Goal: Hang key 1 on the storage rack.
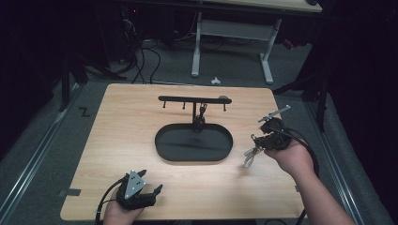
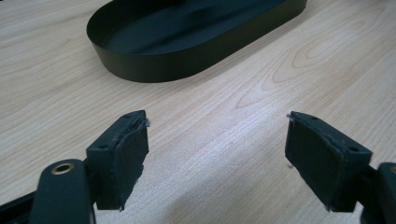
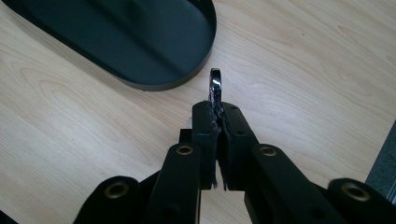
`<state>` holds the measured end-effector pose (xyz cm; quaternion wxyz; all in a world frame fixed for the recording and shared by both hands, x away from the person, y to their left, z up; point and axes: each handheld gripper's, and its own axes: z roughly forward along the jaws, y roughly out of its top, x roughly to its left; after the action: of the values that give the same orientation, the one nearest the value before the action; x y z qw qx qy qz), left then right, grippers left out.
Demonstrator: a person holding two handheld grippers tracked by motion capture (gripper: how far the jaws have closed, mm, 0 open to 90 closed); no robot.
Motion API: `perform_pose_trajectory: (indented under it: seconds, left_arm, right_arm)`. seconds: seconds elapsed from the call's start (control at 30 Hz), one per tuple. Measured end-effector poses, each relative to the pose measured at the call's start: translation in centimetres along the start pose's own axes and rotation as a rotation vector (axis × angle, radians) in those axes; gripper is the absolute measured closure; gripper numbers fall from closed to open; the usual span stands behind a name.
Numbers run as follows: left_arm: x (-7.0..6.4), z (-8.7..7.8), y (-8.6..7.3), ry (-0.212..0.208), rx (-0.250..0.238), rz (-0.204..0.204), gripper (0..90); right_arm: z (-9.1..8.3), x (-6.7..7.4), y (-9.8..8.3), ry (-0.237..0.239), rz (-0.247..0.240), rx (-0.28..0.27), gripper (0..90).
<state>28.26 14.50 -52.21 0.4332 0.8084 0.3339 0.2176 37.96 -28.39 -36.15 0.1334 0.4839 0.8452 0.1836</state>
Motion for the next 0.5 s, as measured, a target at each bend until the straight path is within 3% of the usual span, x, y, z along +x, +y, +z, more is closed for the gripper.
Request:
perform_pose_trajectory:
  seconds: [0.5]
  left_arm:
    - [0.1, 0.0, 0.0, -0.001, -0.001, 0.000, 22.1]
  right_arm:
    - [-0.3, 2.2, 4.0, 0.023, -0.054, -0.039, 86.2]
